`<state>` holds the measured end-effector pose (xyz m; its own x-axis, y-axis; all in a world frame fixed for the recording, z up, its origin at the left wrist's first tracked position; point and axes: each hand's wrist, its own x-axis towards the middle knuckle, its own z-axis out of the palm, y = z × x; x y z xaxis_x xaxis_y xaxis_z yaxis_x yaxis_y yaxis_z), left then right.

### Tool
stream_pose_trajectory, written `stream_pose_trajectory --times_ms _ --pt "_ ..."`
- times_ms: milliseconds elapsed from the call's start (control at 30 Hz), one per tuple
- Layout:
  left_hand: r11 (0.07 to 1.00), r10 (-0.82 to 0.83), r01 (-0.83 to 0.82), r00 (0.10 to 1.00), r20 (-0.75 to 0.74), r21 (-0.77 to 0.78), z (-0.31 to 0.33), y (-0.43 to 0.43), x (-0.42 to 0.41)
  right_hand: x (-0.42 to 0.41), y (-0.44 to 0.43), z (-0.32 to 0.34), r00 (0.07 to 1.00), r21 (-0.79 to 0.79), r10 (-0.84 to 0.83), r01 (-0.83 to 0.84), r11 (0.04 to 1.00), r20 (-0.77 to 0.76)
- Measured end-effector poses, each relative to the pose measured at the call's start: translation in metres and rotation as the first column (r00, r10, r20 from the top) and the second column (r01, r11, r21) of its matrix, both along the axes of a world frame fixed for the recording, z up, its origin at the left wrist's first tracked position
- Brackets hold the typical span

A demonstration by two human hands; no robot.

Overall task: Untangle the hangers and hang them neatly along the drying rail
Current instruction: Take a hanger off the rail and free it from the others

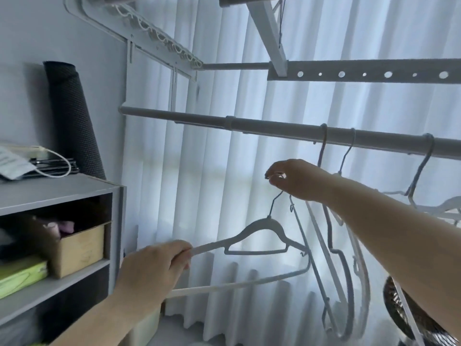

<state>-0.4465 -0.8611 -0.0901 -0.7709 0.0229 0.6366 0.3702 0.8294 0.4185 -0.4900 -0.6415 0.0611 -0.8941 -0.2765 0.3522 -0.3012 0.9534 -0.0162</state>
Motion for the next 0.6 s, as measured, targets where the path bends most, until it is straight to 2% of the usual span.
stream_pose_trajectory --times_ms 100,167,233,300,367,433,500,600 --pt "0.999 0.026 -0.027 0.999 0.043 0.020 -0.011 -0.018 0.015 0.012 -0.006 -0.003 0.970 -0.205 0.122 -0.079 0.976 0.209" --pt "0.994 0.070 -0.077 0.993 0.095 0.081 -0.014 -0.030 0.023 0.024 -0.012 -0.008 0.934 -0.285 0.188 -0.098 0.954 0.305" --pt "0.979 0.159 -0.172 0.980 0.122 0.111 -0.012 -0.036 0.028 0.035 -0.020 -0.013 0.923 -0.336 0.232 -0.123 0.934 0.307" --pt "0.964 0.215 -0.224 0.974 0.077 0.143 -0.006 -0.036 0.038 0.048 -0.030 -0.015 0.927 -0.445 0.274 -0.138 0.885 0.258" --pt "0.967 0.151 -0.154 0.988 0.033 0.203 0.000 -0.031 0.048 0.058 -0.043 -0.015 0.938 -0.567 0.287 -0.130 0.813 0.196" --pt "0.969 0.029 -0.041 0.998 0.052 0.245 0.001 -0.024 0.061 0.067 -0.056 -0.014 0.949 -0.680 0.276 -0.099 0.726 0.156" --pt "0.956 -0.096 0.056 0.987 0.126 0.288 -0.002 -0.021 0.074 0.075 -0.069 -0.014 0.950 -0.770 0.274 -0.062 0.635 0.149" --pt "0.917 -0.279 0.170 0.920 0.275 0.361 -0.009 -0.025 0.093 0.085 -0.089 -0.020 0.950 -0.866 0.252 0.037 0.499 0.186"
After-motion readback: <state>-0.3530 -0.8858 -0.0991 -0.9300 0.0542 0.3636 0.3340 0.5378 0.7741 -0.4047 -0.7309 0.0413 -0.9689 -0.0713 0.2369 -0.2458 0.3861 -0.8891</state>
